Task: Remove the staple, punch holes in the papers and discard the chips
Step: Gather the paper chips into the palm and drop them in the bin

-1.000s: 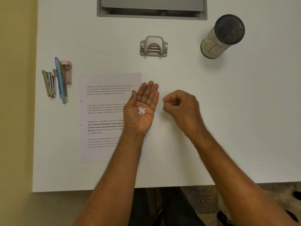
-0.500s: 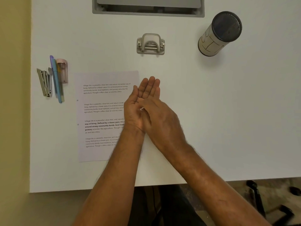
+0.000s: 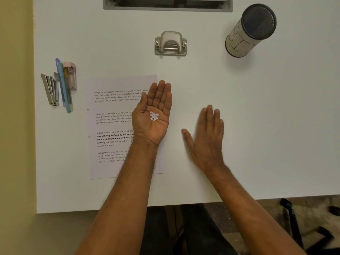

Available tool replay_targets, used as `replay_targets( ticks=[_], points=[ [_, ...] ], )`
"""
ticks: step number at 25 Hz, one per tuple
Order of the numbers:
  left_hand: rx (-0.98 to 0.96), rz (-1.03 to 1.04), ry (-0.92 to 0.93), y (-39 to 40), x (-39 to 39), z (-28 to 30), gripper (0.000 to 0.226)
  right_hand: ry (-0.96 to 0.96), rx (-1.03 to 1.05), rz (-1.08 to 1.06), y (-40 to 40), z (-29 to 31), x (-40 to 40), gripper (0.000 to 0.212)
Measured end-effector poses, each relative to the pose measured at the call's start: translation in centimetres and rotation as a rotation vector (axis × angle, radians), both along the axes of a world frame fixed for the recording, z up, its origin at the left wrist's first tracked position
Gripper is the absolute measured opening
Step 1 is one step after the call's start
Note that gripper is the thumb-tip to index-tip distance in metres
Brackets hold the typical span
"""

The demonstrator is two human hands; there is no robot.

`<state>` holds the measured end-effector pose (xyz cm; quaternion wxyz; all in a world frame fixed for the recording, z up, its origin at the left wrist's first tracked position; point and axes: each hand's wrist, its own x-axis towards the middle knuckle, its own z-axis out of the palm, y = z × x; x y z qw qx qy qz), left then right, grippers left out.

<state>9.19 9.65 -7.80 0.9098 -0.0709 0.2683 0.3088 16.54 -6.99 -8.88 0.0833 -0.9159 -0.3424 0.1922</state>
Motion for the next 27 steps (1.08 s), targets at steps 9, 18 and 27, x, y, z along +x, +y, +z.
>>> replay_targets(
  ticks=[9,18,27],
  points=[
    [-0.001,-0.008,0.009,-0.2,0.1,0.1,0.051,-0.034,0.355,-0.142,2.1,-0.7,2.9,0.013],
    [0.004,-0.032,0.002,-0.1,0.4,0.1,0.05,-0.243,0.266,0.021,3.3,-0.4,3.9,0.011],
    [0.0,-0.07,0.024,-1.1,1.8,0.4,0.05,0.183,0.626,-0.188,4.1,5.9,1.1,0.011]
  ],
)
